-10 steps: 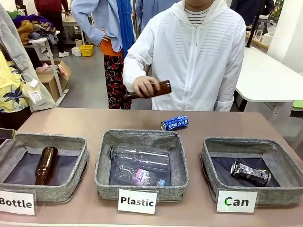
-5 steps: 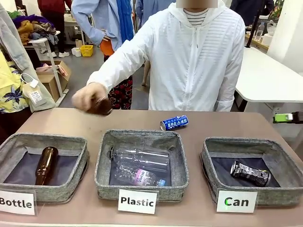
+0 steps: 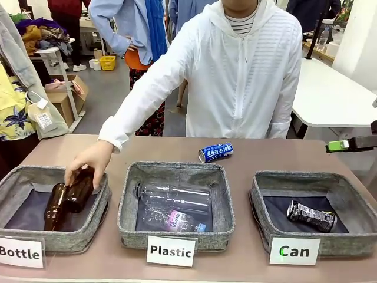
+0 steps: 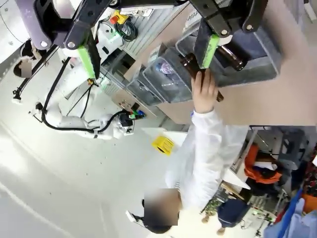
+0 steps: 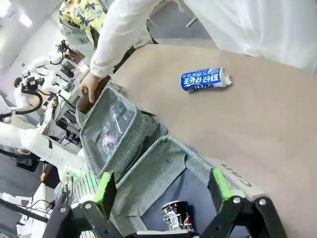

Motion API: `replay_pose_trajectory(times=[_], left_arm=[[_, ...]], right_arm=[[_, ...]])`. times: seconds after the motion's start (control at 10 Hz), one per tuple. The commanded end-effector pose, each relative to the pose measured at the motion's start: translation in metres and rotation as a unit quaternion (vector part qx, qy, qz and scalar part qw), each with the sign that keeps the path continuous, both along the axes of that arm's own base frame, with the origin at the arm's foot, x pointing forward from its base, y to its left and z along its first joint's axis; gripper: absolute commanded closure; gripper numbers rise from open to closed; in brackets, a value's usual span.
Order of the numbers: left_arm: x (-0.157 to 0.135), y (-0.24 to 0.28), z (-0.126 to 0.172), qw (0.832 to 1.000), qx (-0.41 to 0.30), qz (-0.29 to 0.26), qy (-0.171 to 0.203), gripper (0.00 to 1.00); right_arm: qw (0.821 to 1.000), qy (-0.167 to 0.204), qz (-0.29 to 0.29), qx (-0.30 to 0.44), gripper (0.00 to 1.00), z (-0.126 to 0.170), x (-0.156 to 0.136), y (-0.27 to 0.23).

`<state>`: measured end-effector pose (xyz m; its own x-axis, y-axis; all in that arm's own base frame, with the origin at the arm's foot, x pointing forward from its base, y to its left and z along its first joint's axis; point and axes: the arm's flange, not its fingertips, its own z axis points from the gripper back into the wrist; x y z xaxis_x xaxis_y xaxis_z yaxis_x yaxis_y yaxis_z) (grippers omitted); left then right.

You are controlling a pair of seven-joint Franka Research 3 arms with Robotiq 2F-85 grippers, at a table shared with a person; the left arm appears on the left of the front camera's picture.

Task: Sort the can waste into the basket.
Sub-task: Pick up the can waste from the table and place it in the right Fabric basket.

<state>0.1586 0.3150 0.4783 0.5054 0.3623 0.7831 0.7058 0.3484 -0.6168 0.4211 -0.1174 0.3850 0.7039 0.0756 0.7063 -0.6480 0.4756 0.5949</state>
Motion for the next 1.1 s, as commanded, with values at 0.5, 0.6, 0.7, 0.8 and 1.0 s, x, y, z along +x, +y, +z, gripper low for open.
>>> replay_pose_trajectory(times=[0.5,0.6,0.7,0.8,1.0], left_arm=[[0.030,-0.026,0.020,0.999,0.037,-0.019,0.006,0.00],[0.046,-0.044,0.024,0.997,0.055,-0.045,0.015,0.00],[0.061,-0.067,0.024,0.994,0.076,-0.080,0.024,0.00],[0.080,-0.100,0.024,0.986,0.101,-0.126,0.034,0.00],[0.112,-0.168,0.017,0.965,0.148,-0.209,0.049,0.00]], right_arm=[[1.000,-0.012,-0.006,0.025,0.00,-0.003,-0.007,-0.012],[0.999,-0.021,-0.013,0.031,0.00,-0.005,-0.010,-0.016],[0.999,-0.032,-0.013,0.030,0.00,-0.006,-0.013,-0.018],[0.998,-0.047,-0.015,0.028,0.00,-0.005,-0.017,-0.017],[0.997,-0.070,-0.016,0.009,0.00,0.001,-0.016,-0.007]])
